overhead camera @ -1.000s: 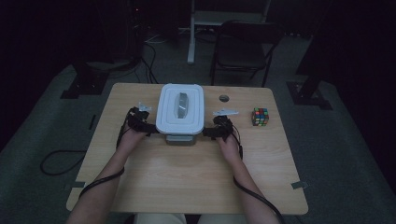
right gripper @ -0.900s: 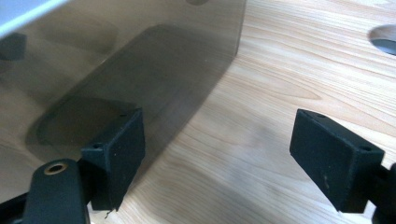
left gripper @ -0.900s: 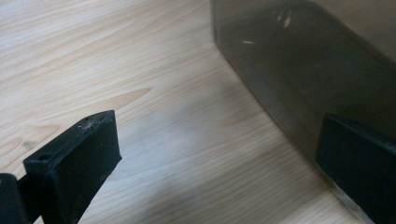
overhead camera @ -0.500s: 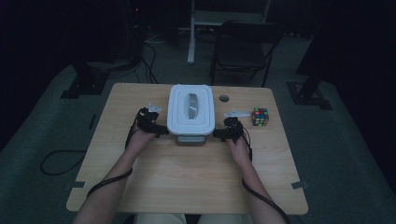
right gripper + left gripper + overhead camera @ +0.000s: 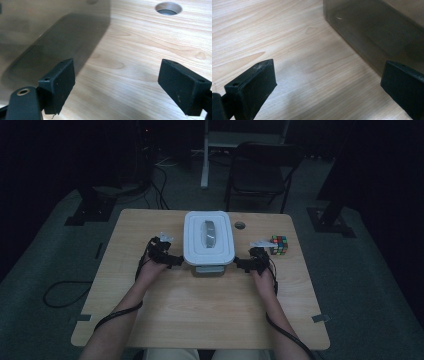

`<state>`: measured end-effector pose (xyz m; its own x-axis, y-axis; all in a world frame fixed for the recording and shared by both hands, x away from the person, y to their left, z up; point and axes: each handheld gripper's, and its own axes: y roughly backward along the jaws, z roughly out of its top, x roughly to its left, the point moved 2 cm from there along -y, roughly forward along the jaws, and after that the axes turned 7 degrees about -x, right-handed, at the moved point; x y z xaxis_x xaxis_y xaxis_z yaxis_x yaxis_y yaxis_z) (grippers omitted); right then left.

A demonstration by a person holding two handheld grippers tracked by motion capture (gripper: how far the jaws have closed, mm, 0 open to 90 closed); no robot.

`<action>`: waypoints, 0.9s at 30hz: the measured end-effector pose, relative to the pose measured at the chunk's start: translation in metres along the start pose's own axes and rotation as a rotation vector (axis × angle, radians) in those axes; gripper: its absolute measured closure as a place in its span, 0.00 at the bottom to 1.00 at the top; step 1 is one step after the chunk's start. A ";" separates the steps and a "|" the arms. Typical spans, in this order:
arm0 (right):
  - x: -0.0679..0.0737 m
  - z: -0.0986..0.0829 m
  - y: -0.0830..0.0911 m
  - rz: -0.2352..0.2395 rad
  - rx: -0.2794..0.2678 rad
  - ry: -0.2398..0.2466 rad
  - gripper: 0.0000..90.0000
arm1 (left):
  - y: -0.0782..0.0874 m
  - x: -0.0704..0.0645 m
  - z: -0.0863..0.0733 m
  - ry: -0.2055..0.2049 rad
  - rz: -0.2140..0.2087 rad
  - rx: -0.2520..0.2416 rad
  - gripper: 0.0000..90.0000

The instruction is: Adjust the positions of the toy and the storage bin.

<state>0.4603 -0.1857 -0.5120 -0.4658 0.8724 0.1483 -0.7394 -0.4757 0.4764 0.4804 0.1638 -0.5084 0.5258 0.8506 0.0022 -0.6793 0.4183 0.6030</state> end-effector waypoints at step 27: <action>-0.022 0.025 -0.051 -0.010 0.024 -0.085 0.16 | -0.026 0.019 0.031 0.030 0.032 0.011 0.01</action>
<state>0.5199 -0.1776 -0.5174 -0.4146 0.8841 0.2159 -0.7313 -0.4648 0.4991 0.5244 0.1591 -0.4992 0.4883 0.8727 -0.0019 -0.6900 0.3874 0.6115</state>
